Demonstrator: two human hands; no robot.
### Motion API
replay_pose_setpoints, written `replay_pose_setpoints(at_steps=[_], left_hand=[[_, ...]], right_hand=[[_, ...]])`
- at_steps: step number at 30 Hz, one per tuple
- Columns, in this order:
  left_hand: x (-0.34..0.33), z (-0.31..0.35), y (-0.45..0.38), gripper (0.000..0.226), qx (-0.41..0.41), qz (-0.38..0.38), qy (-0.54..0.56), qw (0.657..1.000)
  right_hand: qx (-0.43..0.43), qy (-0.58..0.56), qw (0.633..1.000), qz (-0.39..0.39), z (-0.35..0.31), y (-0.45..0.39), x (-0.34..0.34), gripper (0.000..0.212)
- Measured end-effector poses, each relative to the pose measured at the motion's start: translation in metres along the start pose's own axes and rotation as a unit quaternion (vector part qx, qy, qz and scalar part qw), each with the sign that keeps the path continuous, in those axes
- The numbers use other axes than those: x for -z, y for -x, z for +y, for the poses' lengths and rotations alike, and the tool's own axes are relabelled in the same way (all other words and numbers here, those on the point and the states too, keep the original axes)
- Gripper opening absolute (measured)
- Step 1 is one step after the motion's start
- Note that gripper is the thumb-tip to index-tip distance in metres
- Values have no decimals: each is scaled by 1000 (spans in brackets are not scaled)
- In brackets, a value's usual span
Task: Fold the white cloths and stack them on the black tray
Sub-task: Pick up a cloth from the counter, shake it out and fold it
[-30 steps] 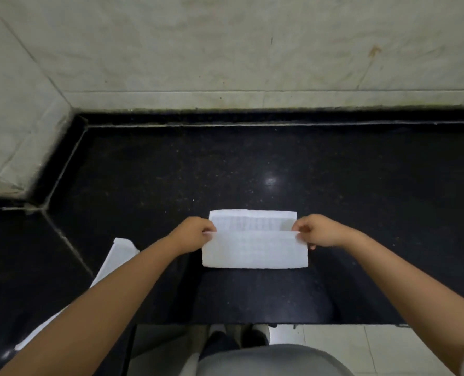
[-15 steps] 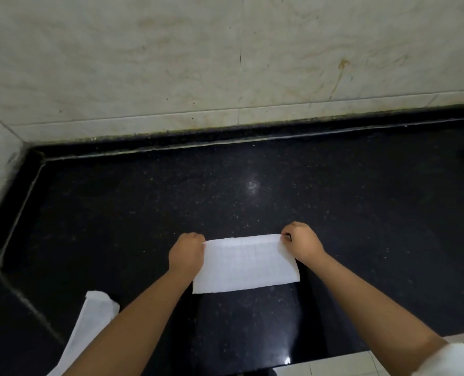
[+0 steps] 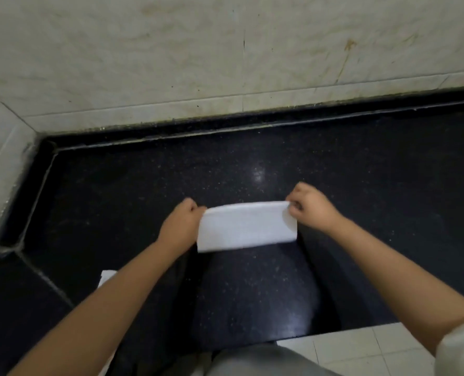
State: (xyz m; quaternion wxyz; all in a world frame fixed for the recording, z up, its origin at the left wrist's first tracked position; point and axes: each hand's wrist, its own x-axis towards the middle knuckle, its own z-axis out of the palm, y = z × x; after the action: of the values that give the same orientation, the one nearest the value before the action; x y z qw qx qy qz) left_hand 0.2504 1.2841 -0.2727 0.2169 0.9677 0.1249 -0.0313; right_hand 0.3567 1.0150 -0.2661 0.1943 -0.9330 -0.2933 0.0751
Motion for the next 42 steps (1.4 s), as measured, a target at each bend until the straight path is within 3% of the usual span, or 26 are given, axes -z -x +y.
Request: replay_pose_setpoints(at_steps=[3, 5, 8, 10, 12, 15, 17, 19, 23, 26, 30, 33, 36, 38, 40, 42], left_hand=[[36, 11, 15, 27, -31, 84, 42, 995], [39, 12, 28, 29, -62, 88, 21, 994], [10, 0, 49, 30, -111, 40, -26, 993], [-27, -18, 67, 25, -209, -29, -96, 973], [-54, -32, 85, 31, -221, -92, -158, 958], [-61, -34, 93, 36, -223, -94, -120, 963], [-60, -29, 82, 37, -211, -41, -88, 973], [-55, -12, 66, 42, -152, -14, -95, 984], [-65, 11, 47, 58, -2, -81, -117, 990], [-83, 5, 46, 62, 12, -122, -150, 981], [-89, -1, 49, 62, 7, -111, -153, 982], [-89, -1, 48, 62, 7, -108, -140, 984], [-88, -6, 50, 61, 3, -89, -100, 991], [-82, -15, 58, 73, 14, -49, -56, 997], [-74, -31, 70, 85, 33, -13, -24, 999], [-68, -49, 83, 85, 52, 6, -15, 999]], right_hand=[[76, 15, 981, 178, -6, 16, 23, 29], [94, 9, 971, 217, -9, 32, 19, 28], [74, 39, 981, 174, -3, 65, -21, 21], [33, 91, 991, 97, 2, 89, -54, 5], [-16, 100, 995, 22, 3, 107, -75, 24], [-104, 23, 993, 51, -3, 112, -74, 17], [-213, 7, 974, 78, -14, 103, -67, 24], [-301, 32, 952, 34, -23, 91, -66, 38], [-383, 28, 923, -2, -36, 78, -74, 29], [-416, -6, 909, 16, -42, 74, -77, 20], [-398, -49, 915, 44, -48, 70, -77, 4], [-355, -148, 915, 121, -59, 63, -71, 16], [-265, -189, 926, 190, -90, 53, -63, 13], [-175, -188, 941, 222, -114, 47, -67, 9], [-93, -169, 959, 209, -136, 44, -87, 7], [-50, -152, 976, 148, -152, 43, -114, 10]])
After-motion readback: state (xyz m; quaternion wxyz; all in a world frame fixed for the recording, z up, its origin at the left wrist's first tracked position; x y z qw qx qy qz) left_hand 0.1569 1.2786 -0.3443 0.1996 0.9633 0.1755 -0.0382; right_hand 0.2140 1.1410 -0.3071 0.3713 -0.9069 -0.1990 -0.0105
